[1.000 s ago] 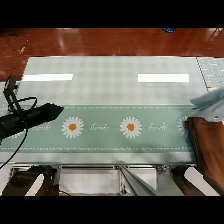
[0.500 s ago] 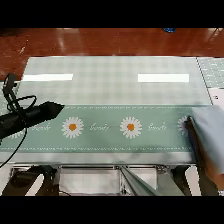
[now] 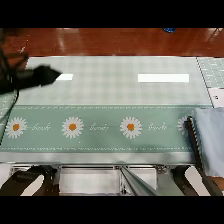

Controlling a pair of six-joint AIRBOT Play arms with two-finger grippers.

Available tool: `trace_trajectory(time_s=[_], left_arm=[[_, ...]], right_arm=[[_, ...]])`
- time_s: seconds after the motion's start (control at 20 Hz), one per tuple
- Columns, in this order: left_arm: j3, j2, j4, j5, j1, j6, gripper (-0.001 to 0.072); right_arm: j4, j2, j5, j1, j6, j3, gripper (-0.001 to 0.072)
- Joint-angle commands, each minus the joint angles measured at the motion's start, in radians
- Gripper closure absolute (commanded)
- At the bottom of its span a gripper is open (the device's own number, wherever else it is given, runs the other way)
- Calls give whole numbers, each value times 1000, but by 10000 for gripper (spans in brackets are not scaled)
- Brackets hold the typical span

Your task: Fold the shirts.

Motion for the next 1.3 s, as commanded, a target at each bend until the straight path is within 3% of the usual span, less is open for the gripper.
trace_trajectory(time_s=[0.0, 0.1, 0.2, 0.25, 0.3, 0.35, 0.45, 0.7, 1.25], left_arm=[[393, -269, 76, -105, -120, 102, 689], [555, -407, 283, -214, -188, 19, 689], [572, -485, 479, -322, -190, -85, 688], [541, -511, 549, -339, -175, -97, 688], [486, -525, 585, -337, -156, -95, 688], [417, -534, 593, -337, -130, -146, 688], [281, -529, 573, -310, -78, -296, 688], [97, -478, 511, -210, -46, -291, 688], [64, -428, 514, -153, -46, -274, 688]], right_arm=[[515, -155, -328, 348, -174, 181, 694], [231, -241, -410, 616, -170, 274, 694], [-157, -330, -355, 782, -83, 285, 693], [-306, -380, -298, 835, -44, 282, 693], [-369, -419, -275, 867, -47, 271, 694], [-407, -454, -276, 888, -43, 250, 693], [-402, -512, -293, 892, -41, 230, 693], [-405, -580, -296, 892, -48, 227, 693], [-370, -580, -304, 892, -48, 227, 693]])
